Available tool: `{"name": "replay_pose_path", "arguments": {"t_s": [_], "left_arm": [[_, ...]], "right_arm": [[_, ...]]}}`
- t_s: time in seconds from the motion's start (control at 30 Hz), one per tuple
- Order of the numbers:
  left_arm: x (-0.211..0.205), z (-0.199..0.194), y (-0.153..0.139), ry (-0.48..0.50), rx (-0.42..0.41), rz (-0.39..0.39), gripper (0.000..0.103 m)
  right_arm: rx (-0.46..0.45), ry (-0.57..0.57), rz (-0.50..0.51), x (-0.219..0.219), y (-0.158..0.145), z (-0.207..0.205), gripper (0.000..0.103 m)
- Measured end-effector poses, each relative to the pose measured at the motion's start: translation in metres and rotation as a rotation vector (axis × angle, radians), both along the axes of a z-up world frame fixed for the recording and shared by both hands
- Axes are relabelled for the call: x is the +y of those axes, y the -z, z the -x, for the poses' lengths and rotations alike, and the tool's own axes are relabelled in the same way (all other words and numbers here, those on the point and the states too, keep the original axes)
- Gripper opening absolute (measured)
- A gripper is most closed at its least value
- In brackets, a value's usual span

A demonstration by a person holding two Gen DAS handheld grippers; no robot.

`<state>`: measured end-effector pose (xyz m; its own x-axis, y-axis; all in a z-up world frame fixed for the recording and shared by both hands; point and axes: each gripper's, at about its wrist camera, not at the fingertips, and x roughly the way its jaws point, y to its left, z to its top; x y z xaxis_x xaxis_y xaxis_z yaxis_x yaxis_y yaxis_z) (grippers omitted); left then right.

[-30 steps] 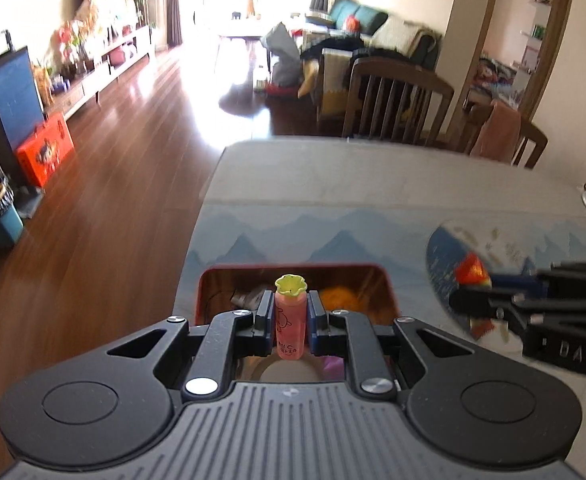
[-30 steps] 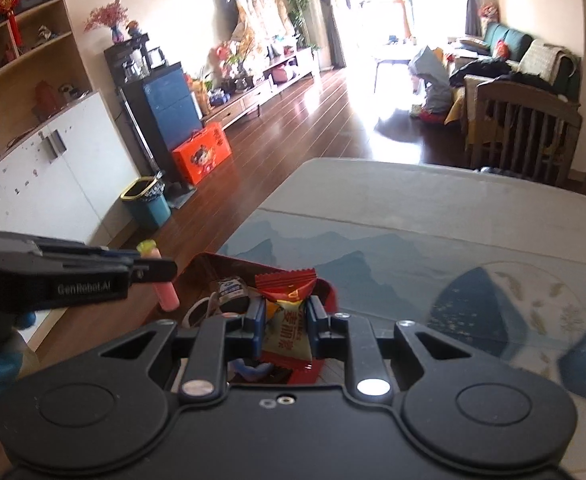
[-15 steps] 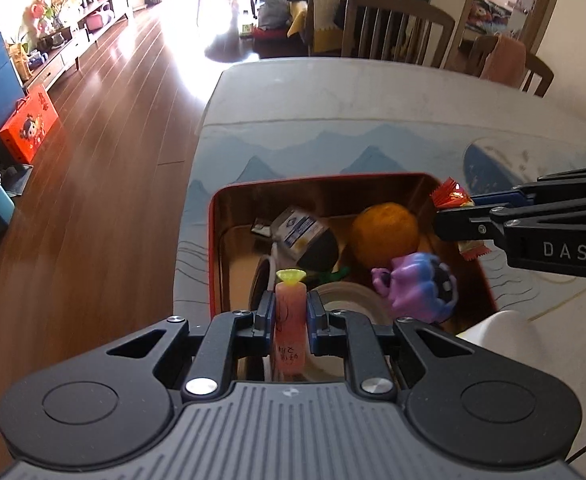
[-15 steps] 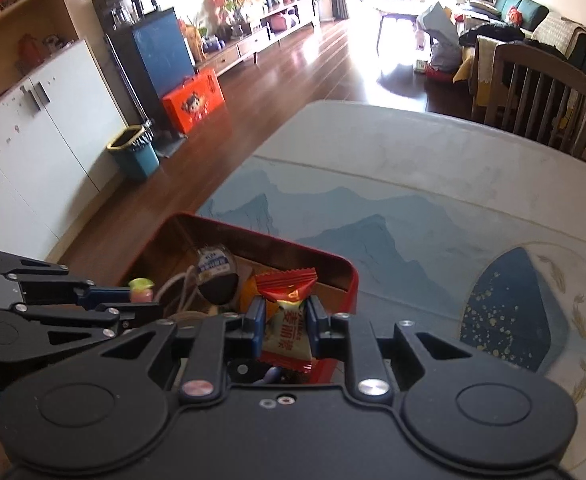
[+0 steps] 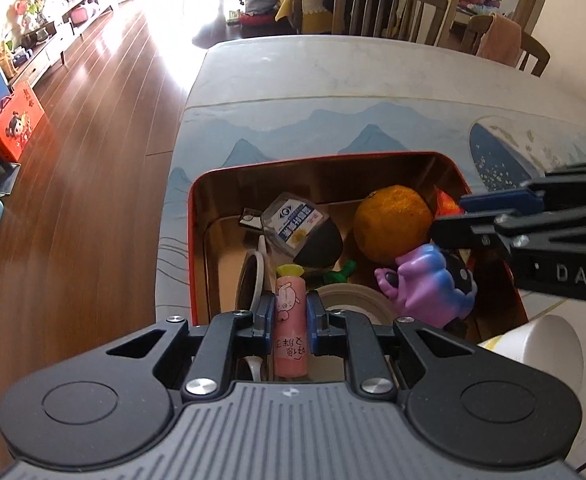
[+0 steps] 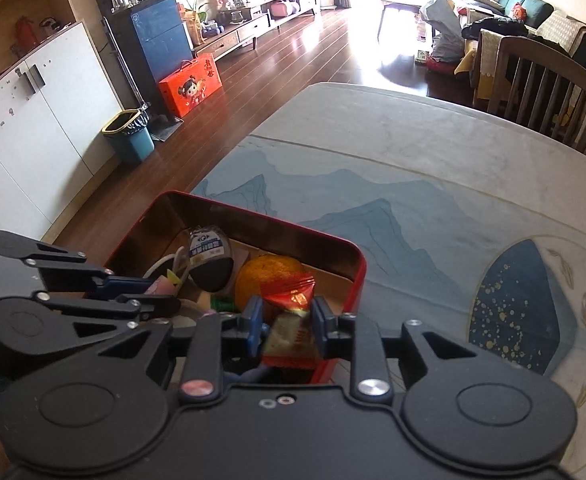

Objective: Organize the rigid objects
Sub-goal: 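Open the left gripper to drop the pink tube into the tin while the right releases the candy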

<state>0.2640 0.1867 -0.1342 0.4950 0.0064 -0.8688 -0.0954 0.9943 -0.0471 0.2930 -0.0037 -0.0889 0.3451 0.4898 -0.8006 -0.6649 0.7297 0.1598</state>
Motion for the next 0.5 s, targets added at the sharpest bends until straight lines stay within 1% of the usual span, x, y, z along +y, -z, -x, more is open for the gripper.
{"name": "replay_pose_path", "arguments": {"t_s": [0.07, 0.2, 0.43, 0.5], "left_arm": [[-0.001, -0.001, 0.0, 0.004, -0.002, -0.007, 0.016], [-0.005, 0.0, 0.0, 0.005, -0.005, -0.019, 0.016], [-0.003, 0.008, -0.007, -0.013, -0.024, 0.0, 0.017], [-0.003, 0.011, -0.01, -0.018, -0.034, 0.009, 0.019]], "right_arm": [[0.004, 0.004, -0.001, -0.001, -0.001, 0.0, 0.029], [0.002, 0.017, -0.017, -0.006, -0.005, 0.002, 0.035], [-0.011, 0.043, -0.057, -0.02, -0.016, 0.007, 0.04], [-0.017, 0.05, -0.069, -0.023, -0.019, 0.01, 0.042]]}}
